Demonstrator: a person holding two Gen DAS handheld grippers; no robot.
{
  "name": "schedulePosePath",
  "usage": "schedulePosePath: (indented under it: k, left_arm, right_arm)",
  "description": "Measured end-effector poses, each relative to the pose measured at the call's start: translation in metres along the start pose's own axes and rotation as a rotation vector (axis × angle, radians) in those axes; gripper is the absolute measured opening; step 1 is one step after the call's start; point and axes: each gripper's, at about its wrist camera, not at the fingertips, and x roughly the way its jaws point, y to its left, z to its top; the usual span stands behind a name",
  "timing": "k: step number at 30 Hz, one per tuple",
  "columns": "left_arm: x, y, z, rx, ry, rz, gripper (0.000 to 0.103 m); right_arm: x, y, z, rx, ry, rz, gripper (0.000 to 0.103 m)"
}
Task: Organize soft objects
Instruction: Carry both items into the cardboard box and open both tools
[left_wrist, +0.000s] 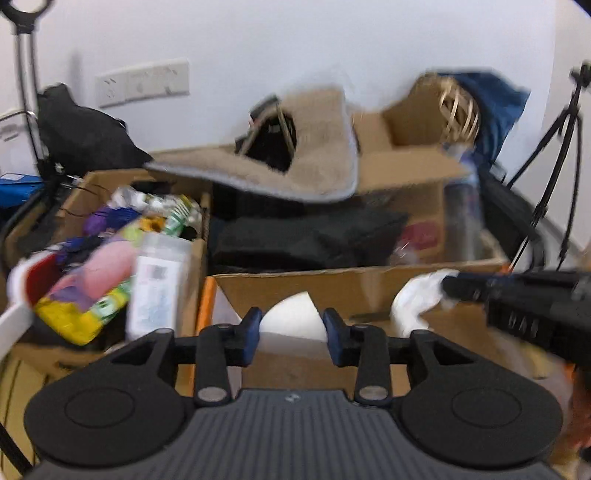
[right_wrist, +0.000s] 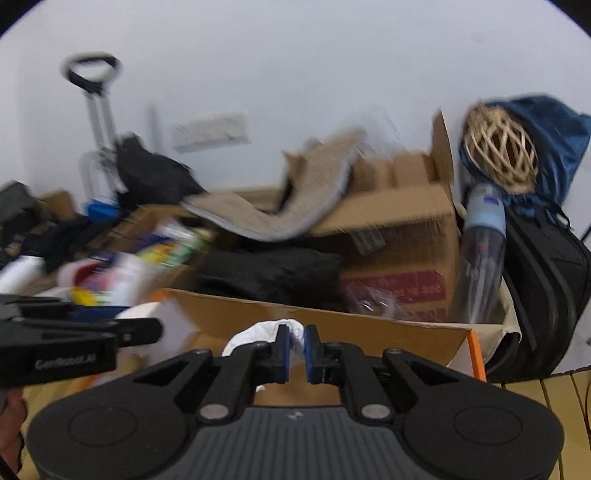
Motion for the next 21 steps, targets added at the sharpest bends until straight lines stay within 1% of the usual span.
schedulePosePath:
  k: [1,2,3,4,5,6,7,9,12,14,17,19,21]
  left_arm:
    - [0.012,0.001,-0.002,0.011,0.009,0.005,0.048]
    - [0.022,0.001,-0.004,0.030,0.015,0.016,0.054]
    - [0.030,0.001,-0.006,0.042,0.013,0.034,0.067]
    - [0.035,0.001,-0.007,0.050,0.019,0.047,0.079]
    - [0.038,-0.001,-0.007,0.061,0.034,0.051,0.081]
    - [0.037,-0.001,-0.008,0.062,0.035,0.053,0.082]
    - [0.036,0.000,-0.009,0.058,0.026,0.057,0.084]
    - [0.031,0.001,-0.009,0.052,0.006,0.048,0.088]
    - [0.023,-0.001,-0.005,0.038,-0.002,0.054,0.089]
    - [0.009,-0.002,0.001,0.028,-0.006,0.036,0.089]
    - [-0.032,-0.007,0.008,0.019,-0.049,0.007,0.089]
    - [-0.066,-0.011,0.011,0.014,-0.078,-0.011,0.094]
    - [-0.101,-0.015,0.013,0.012,-0.106,-0.026,0.097]
  right_arm:
    - [0.014,-0.004,0.002,0.017,0.016,-0.021,0.011]
    - [0.028,-0.010,0.003,0.034,0.033,-0.036,0.013]
    - [0.035,-0.015,0.000,0.046,0.042,-0.047,0.016]
    - [0.042,-0.019,-0.002,0.051,0.051,-0.057,0.035]
    - [0.045,-0.024,-0.006,0.051,0.055,-0.060,0.050]
    - [0.047,-0.028,-0.008,0.053,0.058,-0.064,0.078]
    - [0.048,-0.032,-0.011,0.054,0.054,-0.069,0.088]
    - [0.046,-0.039,-0.015,0.048,0.043,-0.075,0.084]
    - [0.037,-0.047,-0.015,0.058,0.037,-0.058,0.084]
    - [0.025,-0.048,-0.011,0.069,0.044,-0.053,0.084]
    - [-0.005,-0.044,-0.006,0.050,0.031,-0.052,0.084]
    - [-0.033,-0.041,-0.001,0.035,0.012,-0.058,0.084]
    - [-0.064,-0.040,0.002,0.034,-0.011,-0.052,0.085]
